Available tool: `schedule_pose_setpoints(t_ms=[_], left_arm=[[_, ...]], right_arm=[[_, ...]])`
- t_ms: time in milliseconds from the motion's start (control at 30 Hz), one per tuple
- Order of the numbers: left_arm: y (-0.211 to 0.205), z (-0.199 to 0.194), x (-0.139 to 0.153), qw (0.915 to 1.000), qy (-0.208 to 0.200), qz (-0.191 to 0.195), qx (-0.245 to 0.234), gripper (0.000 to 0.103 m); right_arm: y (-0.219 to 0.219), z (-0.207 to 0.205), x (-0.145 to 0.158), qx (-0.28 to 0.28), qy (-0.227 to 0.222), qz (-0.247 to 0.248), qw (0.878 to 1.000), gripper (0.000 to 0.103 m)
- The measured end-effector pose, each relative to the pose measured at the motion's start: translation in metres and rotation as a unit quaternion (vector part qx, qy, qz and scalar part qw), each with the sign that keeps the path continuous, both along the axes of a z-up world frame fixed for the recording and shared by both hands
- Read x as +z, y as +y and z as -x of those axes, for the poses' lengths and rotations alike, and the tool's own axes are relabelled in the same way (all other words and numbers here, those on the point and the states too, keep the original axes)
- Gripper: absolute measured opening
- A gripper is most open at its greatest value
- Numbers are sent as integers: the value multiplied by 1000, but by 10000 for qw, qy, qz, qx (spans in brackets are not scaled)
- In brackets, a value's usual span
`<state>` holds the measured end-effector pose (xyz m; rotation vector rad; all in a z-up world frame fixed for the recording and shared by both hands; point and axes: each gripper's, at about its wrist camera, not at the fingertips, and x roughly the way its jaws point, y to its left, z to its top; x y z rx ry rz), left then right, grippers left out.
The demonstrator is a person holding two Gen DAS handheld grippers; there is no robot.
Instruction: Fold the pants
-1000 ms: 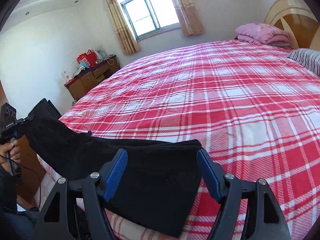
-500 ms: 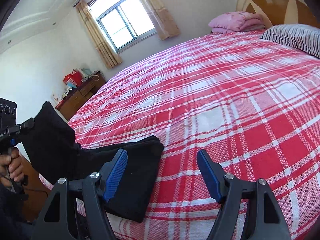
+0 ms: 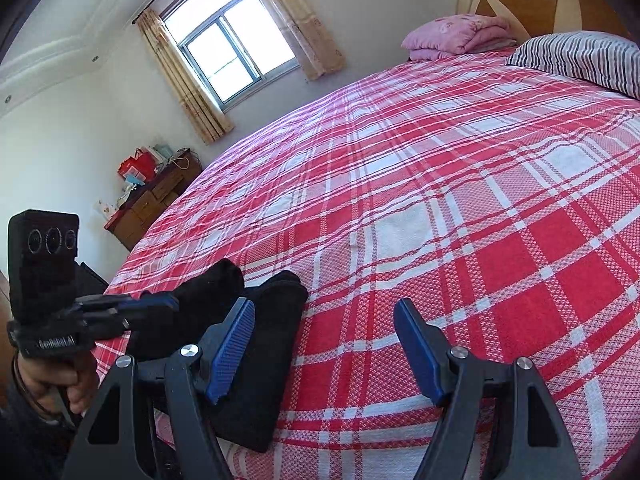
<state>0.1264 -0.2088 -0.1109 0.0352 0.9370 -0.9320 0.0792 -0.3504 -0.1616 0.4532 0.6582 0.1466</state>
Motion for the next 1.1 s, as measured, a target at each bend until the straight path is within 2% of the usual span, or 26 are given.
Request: schedule_pose_setpoints(t_ms=[133, 200, 267, 333, 400, 433, 500, 600, 700, 733, 767, 833, 900, 967, 1100], left_arm=[[9, 11, 4, 9993, -361, 2, 46, 7], [23, 14, 11, 9979, -602, -28, 232, 11], [40, 19, 16, 9949, -884, -155, 471, 21], [60, 22, 18, 9899, -1142, -318, 776, 36], [84, 21, 17, 9818, -1365, -474, 1229, 57], [93, 18, 15, 9787, -1411, -505, 1401, 61], [116, 12, 11, 9736, -1388, -530, 1734, 61], [141, 6, 5, 9672, -1347, -549, 2084, 62], [155, 3, -3, 9592, -1387, -674, 2371, 70], [159, 4, -7, 9585, -1363, -686, 2407, 71], [164, 3, -11, 9588, -1305, -680, 2430, 71], [168, 1, -20, 9599, -1154, -665, 2468, 71], [169, -2, -25, 9608, -1047, -642, 2485, 71], [168, 0, -25, 9620, -1042, -587, 2454, 71], [170, 5, -19, 9602, -1184, -530, 2472, 71]], right_arm=[[5, 3, 5, 140, -94, -49, 9998, 73], [12, 3, 12, 280, -178, -51, 9994, 73], [24, 0, 18, 513, -177, -75, 9985, 73], [36, -6, 21, 696, -132, -55, 9975, 73], [53, -14, 23, 917, -36, -29, 9958, 73], [60, -19, 22, 1047, 31, -51, 9945, 73], [77, -29, 17, 1284, 294, -46, 9913, 73], [93, -44, 2, 1309, 708, 10, 9889, 73], [102, -51, -12, 1321, 996, 142, 9861, 72], [105, -51, -13, 1362, 995, 210, 9855, 67], [108, -51, -14, 1436, 1020, 264, 9840, 53], [112, -52, -16, 1557, 1120, 297, 9810, 32], [115, -49, -15, 1626, 1005, 323, 9810, 19], [114, -43, -7, 1642, 819, 307, 9825, 15], [115, -25, 25, 1674, 276, 420, 9846, 14]])
